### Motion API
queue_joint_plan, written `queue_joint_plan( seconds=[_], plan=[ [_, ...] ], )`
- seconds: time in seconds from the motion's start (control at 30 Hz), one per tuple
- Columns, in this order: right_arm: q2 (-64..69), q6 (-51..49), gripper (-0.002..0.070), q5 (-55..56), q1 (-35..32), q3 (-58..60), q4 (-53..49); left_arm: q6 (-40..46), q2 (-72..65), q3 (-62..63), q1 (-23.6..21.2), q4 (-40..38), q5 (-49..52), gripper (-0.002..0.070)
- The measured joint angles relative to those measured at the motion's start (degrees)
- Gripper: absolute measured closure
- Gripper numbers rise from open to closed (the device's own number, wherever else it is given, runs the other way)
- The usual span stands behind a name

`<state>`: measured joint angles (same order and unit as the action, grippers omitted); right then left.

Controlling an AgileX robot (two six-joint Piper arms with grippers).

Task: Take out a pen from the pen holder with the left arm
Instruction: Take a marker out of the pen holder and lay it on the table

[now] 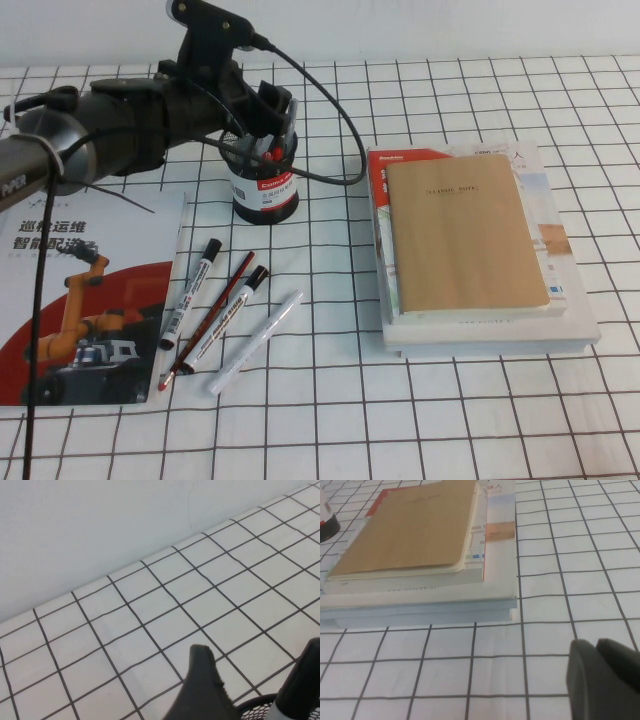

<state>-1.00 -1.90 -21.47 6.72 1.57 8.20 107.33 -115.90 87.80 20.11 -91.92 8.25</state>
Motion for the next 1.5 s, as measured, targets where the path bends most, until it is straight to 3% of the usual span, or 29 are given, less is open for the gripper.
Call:
queue_joint_plan(
  seconds=[1.5],
  plan=[
    [0.0, 0.0, 0.069, 0.0, 0.0, 0.0, 0.0, 3.8, -5.1, 5.2, 0.0, -2.3, 2.0, 0.0224]
  ],
)
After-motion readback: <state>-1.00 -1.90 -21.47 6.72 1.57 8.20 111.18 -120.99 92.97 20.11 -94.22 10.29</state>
